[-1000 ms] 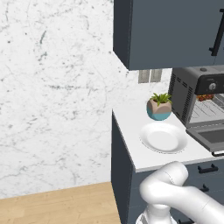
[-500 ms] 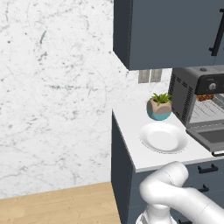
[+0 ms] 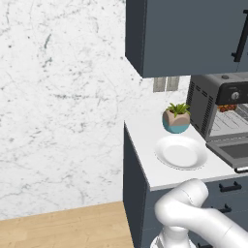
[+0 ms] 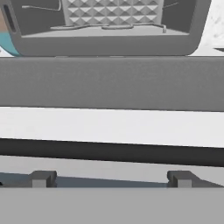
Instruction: Pick up the kebab skewer and baguette bread, and place them inside the toaster oven. Close the toaster oven door and start by setting the timer.
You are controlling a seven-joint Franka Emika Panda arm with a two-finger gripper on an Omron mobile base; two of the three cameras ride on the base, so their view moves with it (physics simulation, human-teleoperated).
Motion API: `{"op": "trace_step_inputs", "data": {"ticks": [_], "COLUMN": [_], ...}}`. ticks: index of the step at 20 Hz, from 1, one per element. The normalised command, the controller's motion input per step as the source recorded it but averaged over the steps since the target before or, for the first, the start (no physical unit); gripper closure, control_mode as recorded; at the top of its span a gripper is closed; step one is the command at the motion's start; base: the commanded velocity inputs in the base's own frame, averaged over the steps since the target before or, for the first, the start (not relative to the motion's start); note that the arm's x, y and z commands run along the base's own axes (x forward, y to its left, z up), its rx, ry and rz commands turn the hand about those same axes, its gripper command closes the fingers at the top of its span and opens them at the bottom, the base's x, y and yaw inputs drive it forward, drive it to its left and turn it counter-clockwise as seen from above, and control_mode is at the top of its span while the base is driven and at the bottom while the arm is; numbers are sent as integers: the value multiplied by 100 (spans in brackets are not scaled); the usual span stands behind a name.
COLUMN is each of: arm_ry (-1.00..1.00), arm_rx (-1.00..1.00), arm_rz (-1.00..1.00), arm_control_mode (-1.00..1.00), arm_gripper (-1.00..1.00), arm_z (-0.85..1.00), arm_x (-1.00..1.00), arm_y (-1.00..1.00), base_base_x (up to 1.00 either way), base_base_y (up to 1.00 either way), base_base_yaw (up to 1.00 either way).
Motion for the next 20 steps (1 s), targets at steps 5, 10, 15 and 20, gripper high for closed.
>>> {"op": "trace_step_inputs", "data": {"ticks": [5, 10, 15, 20], "arm_ry": [-5, 0, 0, -3], "arm_rx": [0, 0, 0, 0], "arm_rz": [-6, -6, -6, 0], "arm_control_mode": [-100, -100, -100, -100], "arm_gripper": [-100, -100, -100, -100], "arm_z": [0, 0, 1, 2], "arm_x": [1, 0, 1, 7], "arm_y": [0, 0, 0, 0], "base_base_x": [0, 0, 0, 0], "base_base_y": [0, 0, 0, 0], "base_base_yaw": [0, 0, 0, 0]}}
